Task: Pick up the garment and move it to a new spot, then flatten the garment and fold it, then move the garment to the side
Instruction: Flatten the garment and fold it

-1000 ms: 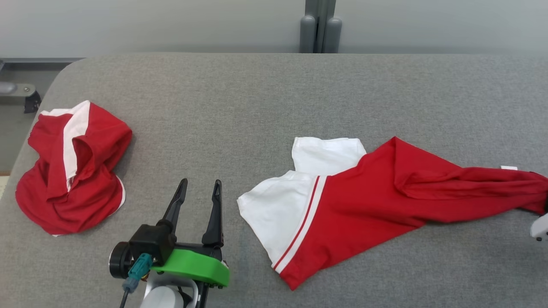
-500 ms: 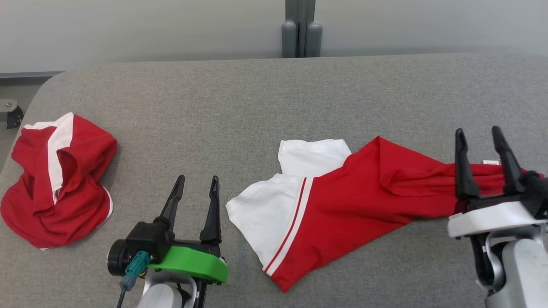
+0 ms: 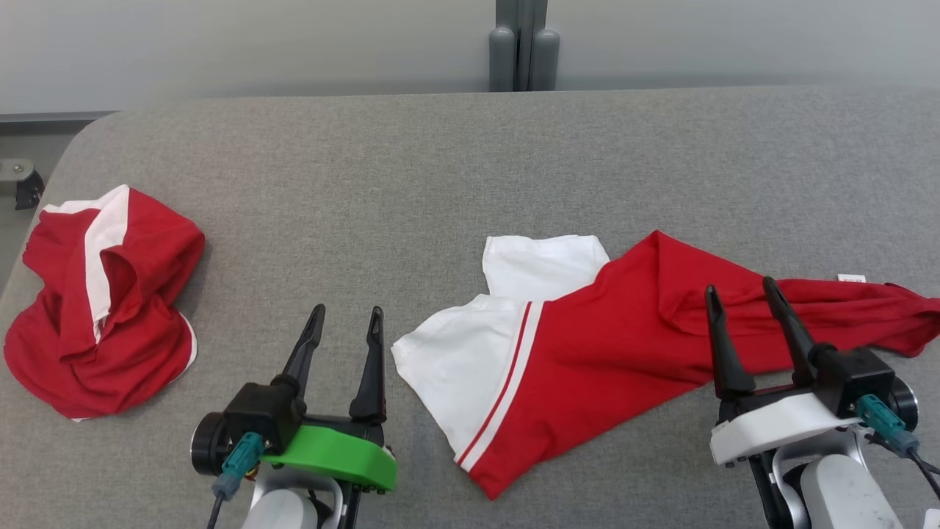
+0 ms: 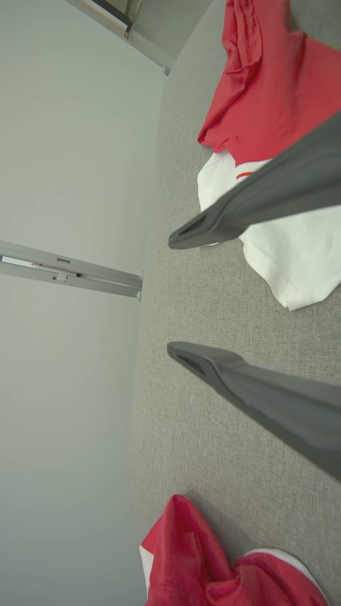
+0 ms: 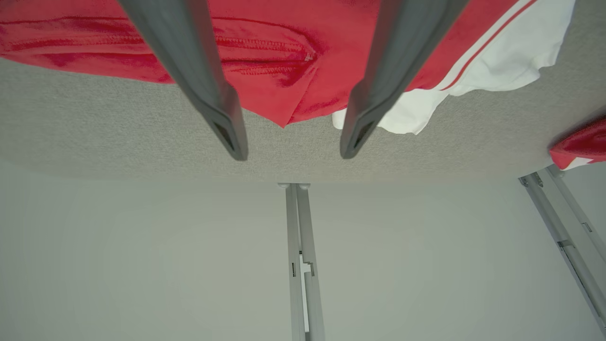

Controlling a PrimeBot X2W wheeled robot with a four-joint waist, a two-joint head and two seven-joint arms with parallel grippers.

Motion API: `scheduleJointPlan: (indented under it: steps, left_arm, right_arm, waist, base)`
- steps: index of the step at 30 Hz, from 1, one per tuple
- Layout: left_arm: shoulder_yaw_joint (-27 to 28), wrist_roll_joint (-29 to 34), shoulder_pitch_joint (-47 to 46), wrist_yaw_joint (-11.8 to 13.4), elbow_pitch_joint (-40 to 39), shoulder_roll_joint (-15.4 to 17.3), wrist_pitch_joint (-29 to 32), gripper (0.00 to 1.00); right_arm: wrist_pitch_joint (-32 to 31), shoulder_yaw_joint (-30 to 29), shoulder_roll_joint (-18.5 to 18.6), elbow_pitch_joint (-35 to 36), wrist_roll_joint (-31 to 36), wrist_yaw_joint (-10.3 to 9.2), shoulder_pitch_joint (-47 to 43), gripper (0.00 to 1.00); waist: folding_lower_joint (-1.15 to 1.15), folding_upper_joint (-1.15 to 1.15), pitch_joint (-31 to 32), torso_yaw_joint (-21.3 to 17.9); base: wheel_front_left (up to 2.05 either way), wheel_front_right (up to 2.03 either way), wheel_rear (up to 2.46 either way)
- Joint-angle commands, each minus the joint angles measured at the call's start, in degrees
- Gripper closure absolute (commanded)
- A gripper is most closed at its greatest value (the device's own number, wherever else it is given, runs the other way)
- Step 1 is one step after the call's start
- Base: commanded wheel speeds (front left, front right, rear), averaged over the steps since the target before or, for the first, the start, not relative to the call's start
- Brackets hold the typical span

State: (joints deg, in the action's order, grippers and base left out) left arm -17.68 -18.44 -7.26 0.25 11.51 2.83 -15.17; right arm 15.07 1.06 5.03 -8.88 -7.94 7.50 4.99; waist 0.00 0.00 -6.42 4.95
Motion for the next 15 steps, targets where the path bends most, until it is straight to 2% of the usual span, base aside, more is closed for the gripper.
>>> scheduleJointPlan:
  steps: [1, 10, 15]
  left_arm:
    - [-0.18, -0.36, -0.43, -0.20, 0.17, 0.11, 0.03, 0.00]
    - [-1.44, -0.55, -0.95, -0.21, 0.65, 0.12, 0.03, 0.00]
    - [-1.84, -0.63, -1.38, -0.24, 0.93, 0.12, 0.03, 0.00]
  right_arm:
    - [0.16, 0.28, 0.19, -1.29, 0.03, -0.02, -0.10, 0.00]
    - [-0.22, 1.83, -0.21, -14.41, -3.27, -0.02, 4.44, 0.00]
    - [0.00, 1.73, -0.48, -18.84, -5.96, -0.02, 7.03, 0.00]
  waist:
    - [0.00, 0.00, -0.12, 0.34]
    - [0.00, 0.00, -1.36, 2.74]
    - [0.00, 0.00, -1.99, 3.96]
  base:
    - [0.00, 0.00, 0.00]
    - [0.00, 0.00, 0.00]
    - [0.00, 0.00, 0.00]
